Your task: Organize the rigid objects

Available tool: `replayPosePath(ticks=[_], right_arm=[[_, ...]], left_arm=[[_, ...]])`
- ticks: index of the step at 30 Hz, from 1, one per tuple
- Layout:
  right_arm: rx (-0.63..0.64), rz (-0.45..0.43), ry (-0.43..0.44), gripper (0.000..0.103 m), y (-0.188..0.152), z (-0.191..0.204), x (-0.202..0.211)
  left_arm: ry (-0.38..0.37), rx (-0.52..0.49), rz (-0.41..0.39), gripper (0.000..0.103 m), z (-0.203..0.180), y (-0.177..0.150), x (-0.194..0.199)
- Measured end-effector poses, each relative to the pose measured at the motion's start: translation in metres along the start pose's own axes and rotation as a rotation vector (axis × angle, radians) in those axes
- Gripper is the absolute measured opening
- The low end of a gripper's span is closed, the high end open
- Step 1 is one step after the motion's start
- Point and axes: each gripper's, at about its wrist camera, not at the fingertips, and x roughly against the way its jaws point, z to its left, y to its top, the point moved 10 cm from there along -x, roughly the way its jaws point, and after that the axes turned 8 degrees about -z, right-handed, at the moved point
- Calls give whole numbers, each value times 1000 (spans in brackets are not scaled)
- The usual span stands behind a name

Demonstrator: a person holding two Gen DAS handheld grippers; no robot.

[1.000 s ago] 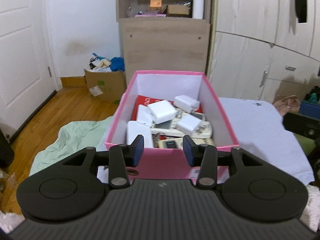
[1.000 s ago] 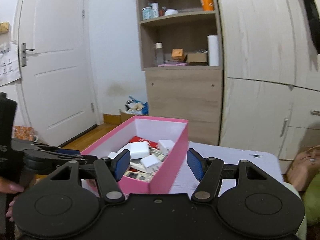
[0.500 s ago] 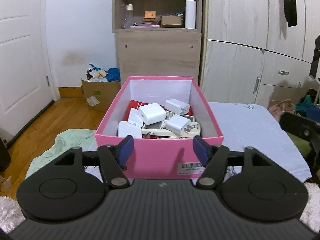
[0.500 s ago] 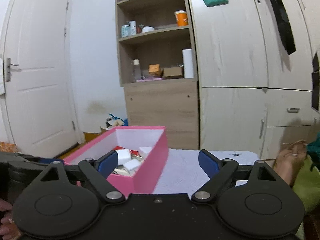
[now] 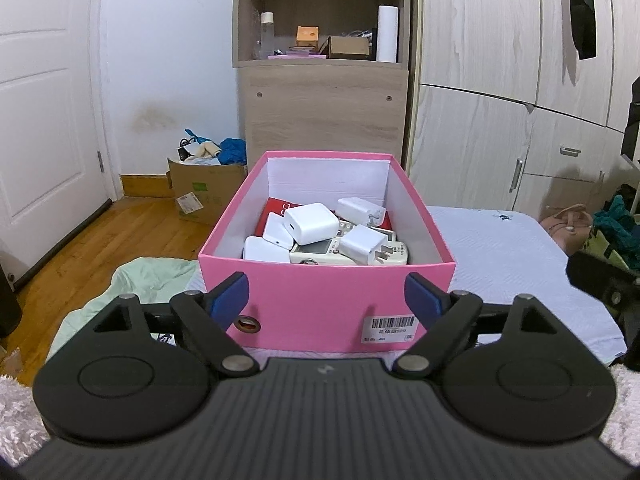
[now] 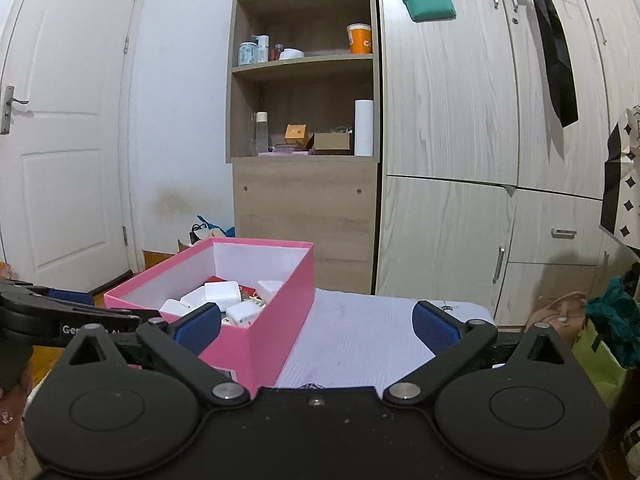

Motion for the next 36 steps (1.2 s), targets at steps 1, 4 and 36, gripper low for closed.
replayPosePath(ticks=[1,4,36], right_arm=[[1,0,-1,103,0,1,1],[1,2,-8,103,-2,1,4],[-34,93,-154,103,-6,-5,0]], left_arm=[[-2,-1,-2,89,0,0,1],[-3,-12,-19,95,-1,-1,4],[33,-1,74,103,9,-14,-5]])
